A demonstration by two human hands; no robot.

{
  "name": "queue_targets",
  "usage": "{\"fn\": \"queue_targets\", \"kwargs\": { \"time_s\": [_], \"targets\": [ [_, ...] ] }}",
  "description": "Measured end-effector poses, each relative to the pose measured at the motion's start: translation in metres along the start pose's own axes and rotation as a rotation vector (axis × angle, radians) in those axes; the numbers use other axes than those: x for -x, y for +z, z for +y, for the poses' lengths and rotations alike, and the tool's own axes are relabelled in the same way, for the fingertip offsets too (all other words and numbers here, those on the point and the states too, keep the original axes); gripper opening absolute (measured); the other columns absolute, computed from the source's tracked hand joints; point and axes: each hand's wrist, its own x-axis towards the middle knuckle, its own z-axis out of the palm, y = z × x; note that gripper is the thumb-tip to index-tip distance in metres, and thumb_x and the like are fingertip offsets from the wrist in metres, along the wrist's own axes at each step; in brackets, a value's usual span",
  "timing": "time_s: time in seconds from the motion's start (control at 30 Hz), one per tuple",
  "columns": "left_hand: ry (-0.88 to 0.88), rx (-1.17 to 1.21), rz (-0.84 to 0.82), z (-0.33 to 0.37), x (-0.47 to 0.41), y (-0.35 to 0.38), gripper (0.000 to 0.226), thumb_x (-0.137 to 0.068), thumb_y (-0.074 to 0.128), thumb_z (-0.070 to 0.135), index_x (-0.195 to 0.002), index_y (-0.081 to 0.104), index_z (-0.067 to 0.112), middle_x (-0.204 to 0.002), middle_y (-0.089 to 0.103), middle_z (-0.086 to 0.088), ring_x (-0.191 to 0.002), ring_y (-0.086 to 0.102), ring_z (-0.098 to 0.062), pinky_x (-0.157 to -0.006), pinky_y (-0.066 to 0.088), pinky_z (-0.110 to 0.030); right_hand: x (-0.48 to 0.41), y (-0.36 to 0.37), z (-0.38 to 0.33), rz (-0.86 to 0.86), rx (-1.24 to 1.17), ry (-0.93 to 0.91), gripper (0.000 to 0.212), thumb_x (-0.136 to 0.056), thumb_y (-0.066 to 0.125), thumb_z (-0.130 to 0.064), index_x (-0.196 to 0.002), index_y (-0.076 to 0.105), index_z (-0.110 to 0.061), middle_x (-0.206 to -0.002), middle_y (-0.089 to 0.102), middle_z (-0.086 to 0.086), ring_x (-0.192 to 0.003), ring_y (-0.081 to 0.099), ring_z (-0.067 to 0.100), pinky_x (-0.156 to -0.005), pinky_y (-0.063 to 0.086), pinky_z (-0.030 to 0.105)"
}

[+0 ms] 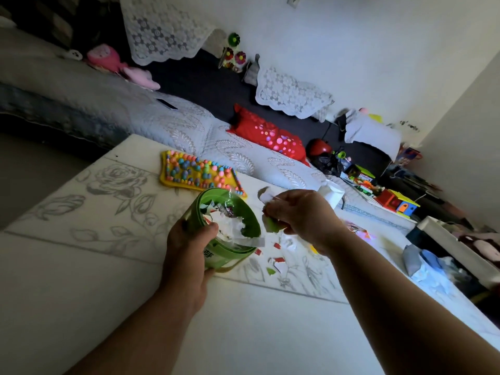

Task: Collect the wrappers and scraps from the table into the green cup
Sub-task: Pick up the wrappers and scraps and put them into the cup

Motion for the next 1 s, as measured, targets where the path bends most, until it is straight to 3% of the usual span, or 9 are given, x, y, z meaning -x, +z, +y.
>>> {"fn": "queue_targets", "kwargs": {
  "time_s": [0.13,0.23,0.33,0.43,0.53,0.63,0.8,0.93,1.0],
  "targets": [
    [-0.020,0.019,-0.003,0.000,0.003,0.002,0.036,-0.090,0.066,0.013,-0.115,0.058,0.038,-0.111,0.067,0.008,-0.097,0.063,-0.017,-0.086,0.049,-0.040,-0.005,0.026,-0.019,-0.023,0.279,-0.116,0.017,-0.082,0.063,-0.025,-0.072,0.071,-0.013,-0.061,0.069,0.002,-0.051,0.056,0.012,-0.055,0.047,0.021],
    [-0.028,0.051,-0.026,0.001,0.004,0.003,0.032,-0.089,0.066,0.013,-0.103,0.057,0.041,-0.108,0.065,0.012,-0.096,0.061,-0.014,-0.085,0.045,-0.038,-0.006,0.036,-0.024,-0.097,0.290,-0.134,0.004,-0.077,0.073,-0.027,-0.079,0.070,-0.025,-0.069,0.070,0.001,-0.057,0.060,0.010,-0.055,0.046,0.017],
    [-0.029,0.074,-0.034,0.000,0.003,0.002,0.032,-0.089,0.066,0.012,-0.100,0.057,0.041,-0.106,0.063,0.013,-0.094,0.060,-0.013,-0.081,0.045,-0.036,-0.004,0.035,-0.024,-0.120,0.220,-0.112,0.017,-0.072,0.078,-0.025,-0.088,0.071,-0.026,-0.080,0.075,0.005,-0.060,0.067,0.013,-0.055,0.052,0.012],
    [-0.024,0.075,-0.030,0.001,0.002,0.001,0.037,-0.088,0.067,0.013,-0.108,0.056,0.043,-0.112,0.064,0.012,-0.098,0.061,-0.015,-0.079,0.046,-0.036,-0.005,0.024,-0.021,-0.051,0.163,-0.125,0.010,-0.076,0.075,-0.027,-0.084,0.071,-0.030,-0.078,0.075,-0.002,-0.063,0.071,0.010,-0.070,0.057,0.024],
    [0.000,0.083,-0.004,0.002,0.002,-0.001,0.042,-0.088,0.067,0.015,-0.117,0.055,0.043,-0.116,0.063,0.010,-0.099,0.061,-0.015,-0.075,0.046,-0.035,-0.010,0.008,-0.003,0.108,0.062,-0.067,0.007,-0.081,0.071,-0.024,-0.087,0.071,-0.021,-0.070,0.072,-0.003,-0.057,0.067,0.008,-0.068,0.057,0.031],
    [0.022,0.071,0.018,0.006,0.002,-0.003,0.045,-0.088,0.068,0.016,-0.128,0.056,0.034,-0.118,0.065,0.005,-0.100,0.063,-0.019,-0.080,0.050,-0.038,-0.018,0.005,0.043,0.051,0.275,0.083,0.024,-0.080,0.071,-0.022,-0.096,0.072,-0.004,-0.087,0.075,0.008,-0.075,0.071,0.020,-0.079,0.057,0.036],
    [0.047,0.040,0.012,0.008,-0.002,-0.006,0.038,-0.089,0.066,0.018,-0.123,0.058,0.032,-0.112,0.068,0.007,-0.102,0.064,-0.019,-0.085,0.050,-0.041,-0.009,0.035,0.119,-0.173,0.536,0.295,0.073,-0.071,0.078,-0.041,-0.134,0.051,-0.014,-0.134,0.056,0.003,-0.122,0.053,0.021,-0.093,0.037,0.023],
    [0.037,0.006,0.007,0.006,-0.008,-0.008,0.042,-0.087,0.067,0.020,-0.126,0.061,0.033,-0.121,0.070,0.004,-0.112,0.065,-0.025,-0.096,0.051,-0.056,-0.020,0.045,0.139,-0.202,0.303,0.282,0.093,-0.064,0.085,-0.032,-0.143,0.038,-0.017,-0.134,0.058,0.002,-0.120,0.055,0.015,-0.091,0.042,0.020],
    [0.030,0.012,0.010,0.004,-0.012,-0.008,0.042,-0.086,0.068,0.021,-0.126,0.062,0.035,-0.123,0.070,0.004,-0.114,0.064,-0.026,-0.096,0.050,-0.056,-0.030,0.044,0.140,-0.212,0.293,0.271,0.087,-0.065,0.085,-0.030,-0.140,0.044,-0.017,-0.134,0.059,0.003,-0.117,0.058,0.016,-0.085,0.048,0.021]
  ]
}}
